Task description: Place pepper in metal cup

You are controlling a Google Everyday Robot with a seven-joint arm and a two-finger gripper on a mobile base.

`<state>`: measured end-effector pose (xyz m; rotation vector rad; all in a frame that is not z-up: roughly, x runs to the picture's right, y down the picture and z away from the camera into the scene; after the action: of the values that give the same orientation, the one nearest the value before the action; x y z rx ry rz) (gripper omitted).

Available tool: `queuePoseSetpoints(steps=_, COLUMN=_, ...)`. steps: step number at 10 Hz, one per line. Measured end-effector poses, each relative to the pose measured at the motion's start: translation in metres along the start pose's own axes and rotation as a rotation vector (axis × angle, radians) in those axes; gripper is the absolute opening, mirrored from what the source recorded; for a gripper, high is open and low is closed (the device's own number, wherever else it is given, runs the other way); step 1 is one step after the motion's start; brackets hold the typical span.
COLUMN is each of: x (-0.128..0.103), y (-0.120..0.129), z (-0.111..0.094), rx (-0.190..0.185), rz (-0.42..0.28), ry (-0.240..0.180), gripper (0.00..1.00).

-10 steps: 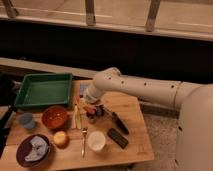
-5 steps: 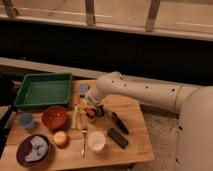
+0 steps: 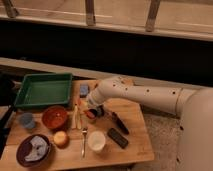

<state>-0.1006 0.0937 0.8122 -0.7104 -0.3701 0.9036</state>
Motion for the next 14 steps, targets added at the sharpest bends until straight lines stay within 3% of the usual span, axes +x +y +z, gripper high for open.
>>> queuePoseSetpoints(steps=4, x=0.014, y=-0.008, z=-0.004, rx=0.025, rz=0.034, ry=0.019, gripper=0.49)
queuePoseSetpoints(steps=6, x=0.018, y=-0.012, z=-0.007, rx=0.037, rz=0.046, ry=0.019, gripper=0.62)
queuePoseSetpoints(steps=14, x=0.021, y=-0.016, z=-0.014, rx=0.065, rz=0.079, ry=-0.033, gripper=0.63)
